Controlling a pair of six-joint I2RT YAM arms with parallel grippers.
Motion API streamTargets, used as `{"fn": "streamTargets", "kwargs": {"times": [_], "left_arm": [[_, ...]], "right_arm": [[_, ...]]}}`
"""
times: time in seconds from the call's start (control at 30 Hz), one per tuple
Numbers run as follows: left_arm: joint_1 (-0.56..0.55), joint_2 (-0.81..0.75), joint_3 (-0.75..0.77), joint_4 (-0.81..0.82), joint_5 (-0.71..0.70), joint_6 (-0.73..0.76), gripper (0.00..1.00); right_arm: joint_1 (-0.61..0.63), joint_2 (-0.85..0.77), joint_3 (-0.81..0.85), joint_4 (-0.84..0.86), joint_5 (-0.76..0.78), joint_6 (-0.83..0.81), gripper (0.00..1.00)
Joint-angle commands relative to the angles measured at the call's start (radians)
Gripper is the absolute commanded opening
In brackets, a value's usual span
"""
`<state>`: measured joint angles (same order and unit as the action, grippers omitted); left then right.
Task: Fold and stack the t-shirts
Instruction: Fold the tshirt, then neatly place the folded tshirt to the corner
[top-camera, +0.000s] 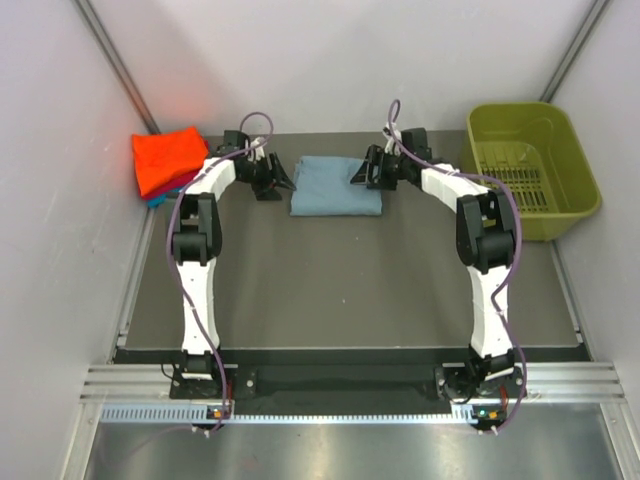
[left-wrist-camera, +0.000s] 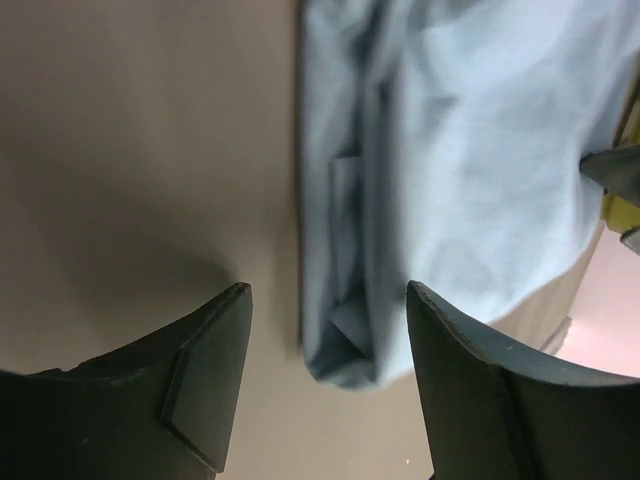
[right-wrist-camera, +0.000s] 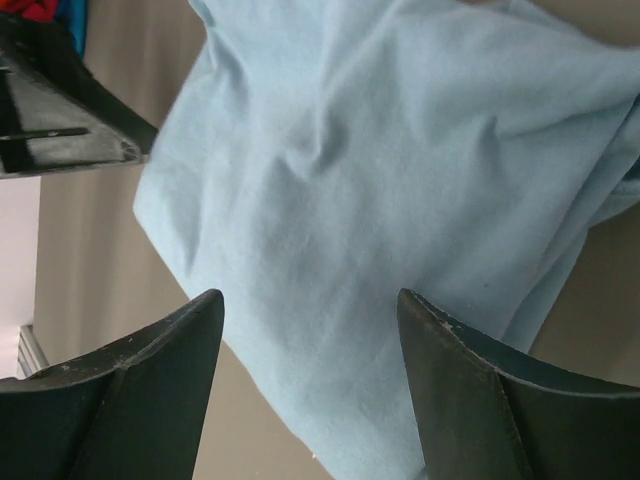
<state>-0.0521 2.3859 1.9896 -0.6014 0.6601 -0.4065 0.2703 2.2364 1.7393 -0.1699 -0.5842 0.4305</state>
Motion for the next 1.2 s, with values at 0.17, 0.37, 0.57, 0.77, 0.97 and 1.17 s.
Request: {"fn": "streamTargets", "kwargs": {"times": [0.17, 0.37, 0.57, 0.77, 0.97, 1.17], "left_arm": [[-0.009, 0.114, 0.049, 0.078, 0.108, -0.067, 0.67], [-0.043, 0.171, 0.081, 0.112, 0.133, -0.103, 0.66], [-0.075, 0.21, 0.092, 0.149, 0.159, -0.133, 0.52], [-0.08, 0.216, 0.1, 0.163, 0.162, -0.141, 0.18], [-0.074, 0.179, 0.103, 0.16, 0.161, -0.123, 0.0], [-0.054, 0.082, 0.135, 0.109, 0.133, -0.045, 0.0]], "right_arm": [[0.023, 0.046, -0.043, 0.003, 0.012, -0.024, 0.7], [0.041, 0.061, -0.049, 0.001, 0.018, -0.026, 0.7], [0.052, 0.068, -0.047, 0.006, 0.024, -0.026, 0.7], [0.058, 0.057, -0.057, 0.004, 0.027, -0.032, 0.7], [0.056, 0.032, -0.055, -0.002, 0.035, -0.056, 0.7], [0.058, -0.069, -0.009, -0.049, 0.119, -0.182, 0.75]]}}
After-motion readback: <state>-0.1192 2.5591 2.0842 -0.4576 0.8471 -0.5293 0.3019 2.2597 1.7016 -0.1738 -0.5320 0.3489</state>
